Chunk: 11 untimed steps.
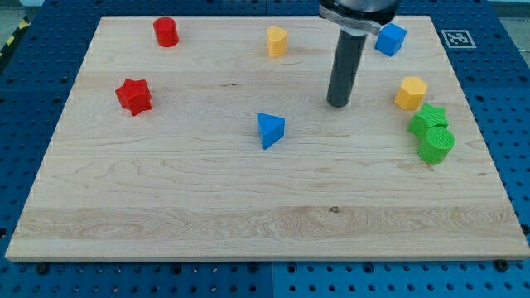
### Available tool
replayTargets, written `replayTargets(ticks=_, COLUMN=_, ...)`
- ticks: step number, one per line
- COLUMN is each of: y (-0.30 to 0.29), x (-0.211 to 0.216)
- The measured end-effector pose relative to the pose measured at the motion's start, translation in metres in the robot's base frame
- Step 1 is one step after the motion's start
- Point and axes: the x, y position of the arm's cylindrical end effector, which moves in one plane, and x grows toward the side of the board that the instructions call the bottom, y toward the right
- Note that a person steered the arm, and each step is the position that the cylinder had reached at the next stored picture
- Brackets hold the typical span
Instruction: Move your arm towards the right center
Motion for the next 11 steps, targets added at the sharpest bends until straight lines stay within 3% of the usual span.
replayTargets(ticks=1, y=0.011, x=0.032)
replayTargets(ticks=3, y=0.058, x=0.158)
replayTargets(ticks=4, y=0.116, x=0.163)
replayTargets(ticks=6, y=0.229, x=0.142)
replayTargets(ticks=8, y=0.221, x=0.073)
replayTargets(ticks=10, y=0.169, x=0.066)
replayTargets(ticks=11, y=0.186, x=0.048)
